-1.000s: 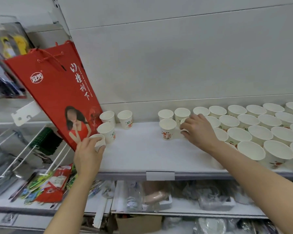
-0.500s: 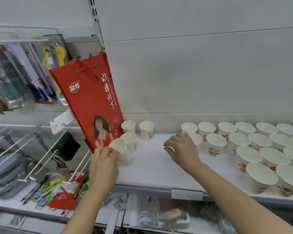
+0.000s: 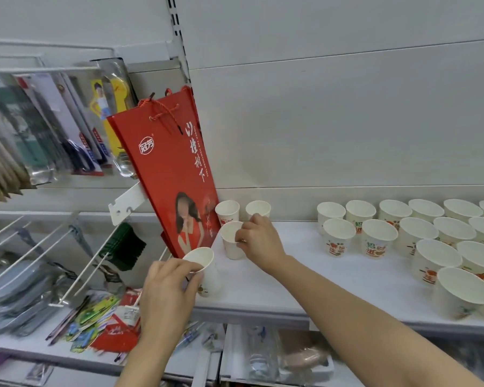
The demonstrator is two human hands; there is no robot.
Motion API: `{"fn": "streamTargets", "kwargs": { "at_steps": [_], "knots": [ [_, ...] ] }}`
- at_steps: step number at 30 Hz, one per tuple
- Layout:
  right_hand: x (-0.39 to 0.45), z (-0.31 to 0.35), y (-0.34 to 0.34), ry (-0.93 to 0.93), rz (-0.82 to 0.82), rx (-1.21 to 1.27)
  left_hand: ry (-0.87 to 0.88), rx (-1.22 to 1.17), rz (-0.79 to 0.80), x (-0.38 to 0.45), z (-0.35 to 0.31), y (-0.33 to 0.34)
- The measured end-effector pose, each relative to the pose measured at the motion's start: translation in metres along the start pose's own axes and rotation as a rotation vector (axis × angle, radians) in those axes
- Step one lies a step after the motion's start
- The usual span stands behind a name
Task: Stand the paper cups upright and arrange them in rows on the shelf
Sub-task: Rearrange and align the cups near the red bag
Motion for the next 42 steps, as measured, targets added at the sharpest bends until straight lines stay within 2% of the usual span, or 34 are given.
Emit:
{"fn": "streamTargets", "kwargs": {
  "at_steps": [3, 6, 10, 13, 18, 22, 26, 31, 37, 42],
  "knots": [
    [-0.033, -0.013, -0.033, 0.021, -0.064, 0.068, 0.008, -0.044, -0.03, -0.001, -0.011, 0.005],
    [-0.078, -0.04, -0.073, 0.08, -0.101, 0.057, 0.085, -0.111, -0.033, 0.002, -0.049, 0.019],
    [-0.132, -0.092, -0.121, 0.253, -0.102, -0.015, 0.164, -0.204, 0.076, 0.003, -0.127, 0.057],
    [-0.163, -0.125, -0.145, 0.343, -0.068, -0.053, 0.252, -0.161, 0.16, -0.001, -0.187, 0.089],
    [-0.191, -0.148, -0.158, 0.318, 0.008, -0.172, 0.313, -0.049, 0.255, -0.005, -0.245, 0.131],
    [-0.191, -0.152, -0.161, 0.284, 0.086, -0.182, 0.276, -0.066, 0.276, -0.005, -0.255, 0.135],
    [-0.201, -0.168, -0.185, 0.261, 0.101, -0.134, 0.279, -0.16, 0.303, -0.001, -0.231, 0.116],
    [-0.2, -0.177, -0.183, 0.226, 0.225, -0.161, 0.312, -0.044, 0.402, 0.002, -0.225, 0.122],
    [-0.187, -0.178, -0.175, 0.139, 0.166, -0.197, 0.228, -0.037, 0.382, 0.008, -0.235, 0.135],
    [-0.189, -0.189, -0.183, 0.187, 0.129, -0.23, 0.181, -0.095, 0.354, 0.012, -0.249, 0.142]
  ]
}}
Point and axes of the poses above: each hand's wrist, its own x-axis towards the middle knuckle, its own y-axis out of the palm, z = x × y, the point moved 9 cm from there along x, towards the middle knuckle, and after that the axes turned 2 degrees about x, right-handed, at the moved point
